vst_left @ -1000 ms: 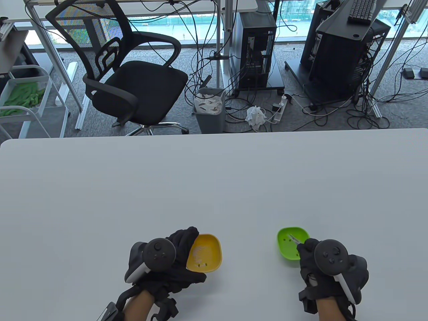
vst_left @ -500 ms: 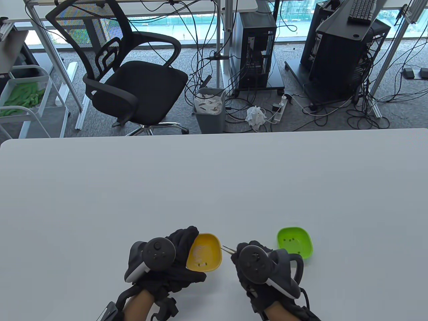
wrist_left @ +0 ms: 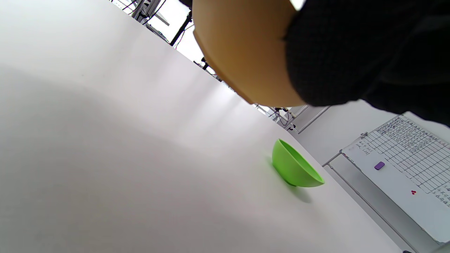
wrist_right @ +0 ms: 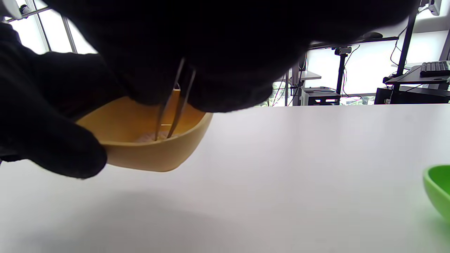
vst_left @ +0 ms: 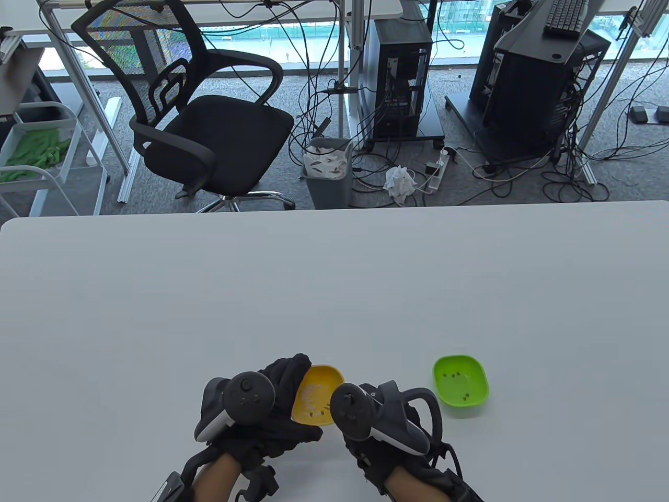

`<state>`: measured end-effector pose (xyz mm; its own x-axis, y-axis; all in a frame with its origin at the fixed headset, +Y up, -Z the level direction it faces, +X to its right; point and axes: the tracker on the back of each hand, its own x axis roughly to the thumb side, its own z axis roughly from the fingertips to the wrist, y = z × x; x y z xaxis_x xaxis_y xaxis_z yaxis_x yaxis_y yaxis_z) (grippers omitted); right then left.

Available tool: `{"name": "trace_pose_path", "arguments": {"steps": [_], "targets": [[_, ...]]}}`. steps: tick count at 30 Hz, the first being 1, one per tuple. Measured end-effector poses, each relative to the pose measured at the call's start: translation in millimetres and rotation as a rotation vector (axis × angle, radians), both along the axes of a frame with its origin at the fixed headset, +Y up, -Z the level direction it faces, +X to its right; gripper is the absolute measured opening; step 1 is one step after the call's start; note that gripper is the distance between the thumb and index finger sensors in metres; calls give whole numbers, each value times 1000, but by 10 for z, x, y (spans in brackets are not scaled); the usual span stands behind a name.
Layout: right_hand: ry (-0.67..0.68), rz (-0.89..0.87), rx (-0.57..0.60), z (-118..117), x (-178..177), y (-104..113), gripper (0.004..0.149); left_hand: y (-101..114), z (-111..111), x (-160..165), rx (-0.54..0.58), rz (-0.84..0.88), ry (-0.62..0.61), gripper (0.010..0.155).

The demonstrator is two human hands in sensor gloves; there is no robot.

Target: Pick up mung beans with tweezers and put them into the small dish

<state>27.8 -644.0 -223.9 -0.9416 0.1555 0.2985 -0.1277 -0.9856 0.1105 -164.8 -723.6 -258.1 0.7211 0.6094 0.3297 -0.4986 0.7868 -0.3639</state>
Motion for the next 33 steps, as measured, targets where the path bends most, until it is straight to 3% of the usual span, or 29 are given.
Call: {"name": "trace_pose_path", "arguments": {"steps": [15,22,28,33], "targets": [[25,54,-41,-46,-132,-75,36,0,1,4,-4,-11,-2,118],[5,3,-13,-34,-11,-24,34,3,-4,3,-4,-6,-1,118],[-119,-152,106,7,477,164,35,4,0,-7,5,9,5,118],[-383,-237,203,-1,1323,181,35,13,-1,-23,8,23,12,118]]}}
